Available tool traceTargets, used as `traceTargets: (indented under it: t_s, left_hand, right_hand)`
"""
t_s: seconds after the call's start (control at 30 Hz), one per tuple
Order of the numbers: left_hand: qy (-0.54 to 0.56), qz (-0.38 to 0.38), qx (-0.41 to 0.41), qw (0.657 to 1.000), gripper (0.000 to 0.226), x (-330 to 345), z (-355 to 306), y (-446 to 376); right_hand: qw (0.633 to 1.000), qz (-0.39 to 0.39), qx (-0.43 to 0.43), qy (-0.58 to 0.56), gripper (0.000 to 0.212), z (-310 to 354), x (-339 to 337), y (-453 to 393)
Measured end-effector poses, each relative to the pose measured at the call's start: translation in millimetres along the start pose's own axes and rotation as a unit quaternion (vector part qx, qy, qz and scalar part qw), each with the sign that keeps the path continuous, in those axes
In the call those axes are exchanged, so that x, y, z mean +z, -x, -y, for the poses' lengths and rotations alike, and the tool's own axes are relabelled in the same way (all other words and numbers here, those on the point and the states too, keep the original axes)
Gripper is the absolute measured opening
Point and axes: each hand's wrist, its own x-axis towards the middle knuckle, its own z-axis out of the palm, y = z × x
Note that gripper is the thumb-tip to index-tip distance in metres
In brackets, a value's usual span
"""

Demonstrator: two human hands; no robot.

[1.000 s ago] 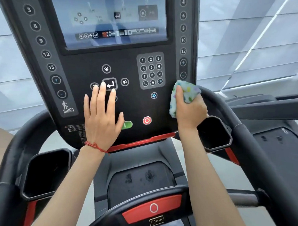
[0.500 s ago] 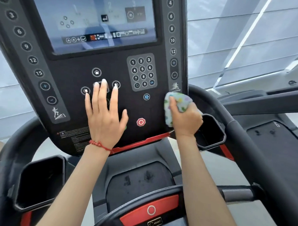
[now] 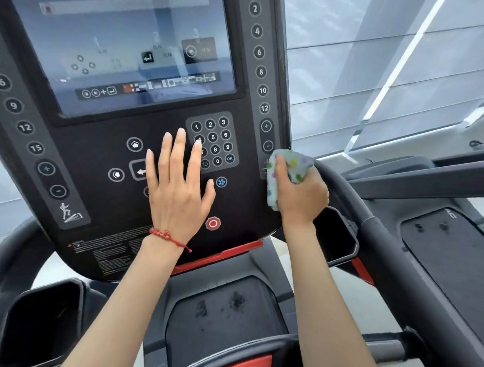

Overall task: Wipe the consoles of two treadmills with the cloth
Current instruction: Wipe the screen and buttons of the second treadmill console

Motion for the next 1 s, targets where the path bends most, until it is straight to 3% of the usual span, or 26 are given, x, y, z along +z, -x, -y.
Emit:
traceTargets:
  t_s: [0.13, 0.23, 0.4, 0.87, 1.0]
  left_hand:
    - [-0.007, 0.002, -0.004, 1.000, 0.053, -0.1, -1.5, -4.4]
    - [-0.010, -0.005, -0.011, 1.000, 0.053, -1.7, -0.8, -11.7]
    - [-0.010, -0.009, -0.009, 1.000, 0.056, -1.4, -0.2, -23.4]
    - [-0.012, -0.005, -0.008, 1.000, 0.055, 2.6, -0.8, -22.4]
    - [-0.014, -0.007, -0.004, 1.000, 0.055, 3.0, -0.3, -22.3]
  right_hand:
    - [0.997, 0.007, -0.079, -0.010, 0.048, 53.3, 5.9, -48.7]
    - [0.992, 0.029, -0.124, -0.017, 0.048, 95.4, 13.3, -81.6]
    - [0.990, 0.061, -0.130, -0.007, 0.048, 139.2, 18.4, -117.3]
    - [0.994, 0.063, -0.084, -0.027, 0.051, 86.3, 12.8, -58.2]
    - [0.991, 0.060, -0.111, -0.036, 0.047, 101.3, 12.3, -73.9]
